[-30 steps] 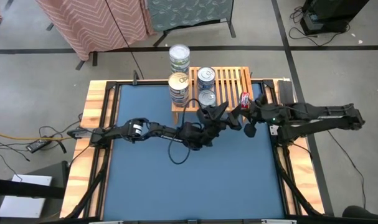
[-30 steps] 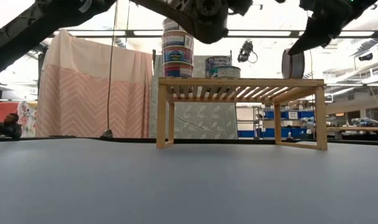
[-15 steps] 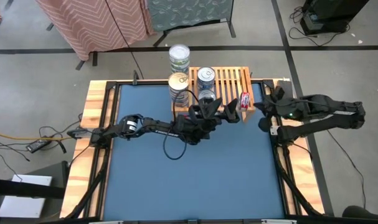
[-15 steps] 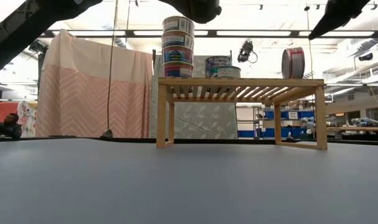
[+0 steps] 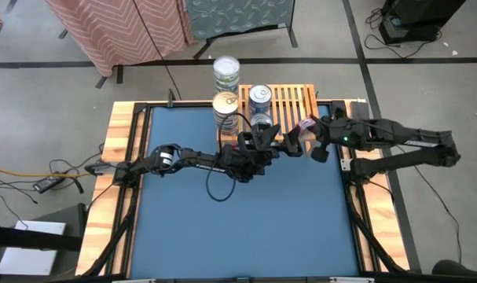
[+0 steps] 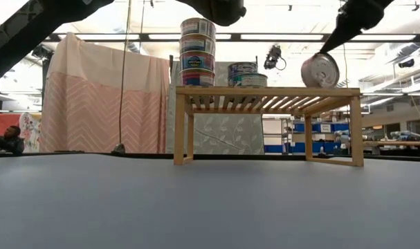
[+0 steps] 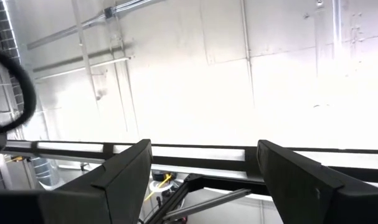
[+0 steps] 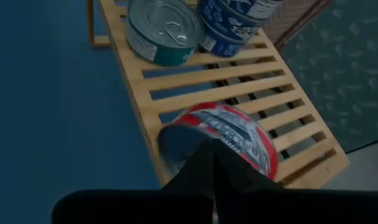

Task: Stack canned seafood by type on shelf
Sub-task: Put the red tuna can on the shelf

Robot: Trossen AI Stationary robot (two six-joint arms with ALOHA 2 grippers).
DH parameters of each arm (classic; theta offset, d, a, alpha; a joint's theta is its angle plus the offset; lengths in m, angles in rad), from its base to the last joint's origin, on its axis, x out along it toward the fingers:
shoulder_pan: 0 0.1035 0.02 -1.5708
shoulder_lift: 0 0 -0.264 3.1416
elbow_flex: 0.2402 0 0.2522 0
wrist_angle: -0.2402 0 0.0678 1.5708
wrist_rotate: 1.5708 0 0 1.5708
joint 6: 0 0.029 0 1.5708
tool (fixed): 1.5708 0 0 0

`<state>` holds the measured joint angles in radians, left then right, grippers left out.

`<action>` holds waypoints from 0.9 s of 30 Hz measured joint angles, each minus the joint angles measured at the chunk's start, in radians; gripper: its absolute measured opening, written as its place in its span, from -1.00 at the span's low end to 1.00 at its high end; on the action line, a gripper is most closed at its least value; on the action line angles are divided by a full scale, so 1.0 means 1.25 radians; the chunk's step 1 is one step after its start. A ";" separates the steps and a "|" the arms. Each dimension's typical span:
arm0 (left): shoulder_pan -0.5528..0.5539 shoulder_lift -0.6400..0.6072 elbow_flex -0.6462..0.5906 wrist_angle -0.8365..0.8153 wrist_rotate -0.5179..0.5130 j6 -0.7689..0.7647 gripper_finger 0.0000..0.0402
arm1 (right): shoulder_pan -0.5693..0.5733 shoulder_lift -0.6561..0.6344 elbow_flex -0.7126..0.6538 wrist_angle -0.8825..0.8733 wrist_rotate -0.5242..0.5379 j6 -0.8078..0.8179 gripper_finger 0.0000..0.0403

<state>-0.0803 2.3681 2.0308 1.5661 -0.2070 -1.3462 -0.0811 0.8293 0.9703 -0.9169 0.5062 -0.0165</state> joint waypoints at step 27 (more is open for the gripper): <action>0.001 0.000 0.000 0.001 0.012 -0.022 0.47 | -0.246 0.067 0.086 0.022 -0.152 -0.221 -1.00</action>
<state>-0.0788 2.3680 2.0311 1.5673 -0.1921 -1.3731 -0.3887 0.9126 1.0775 -0.8893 0.3157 -0.2926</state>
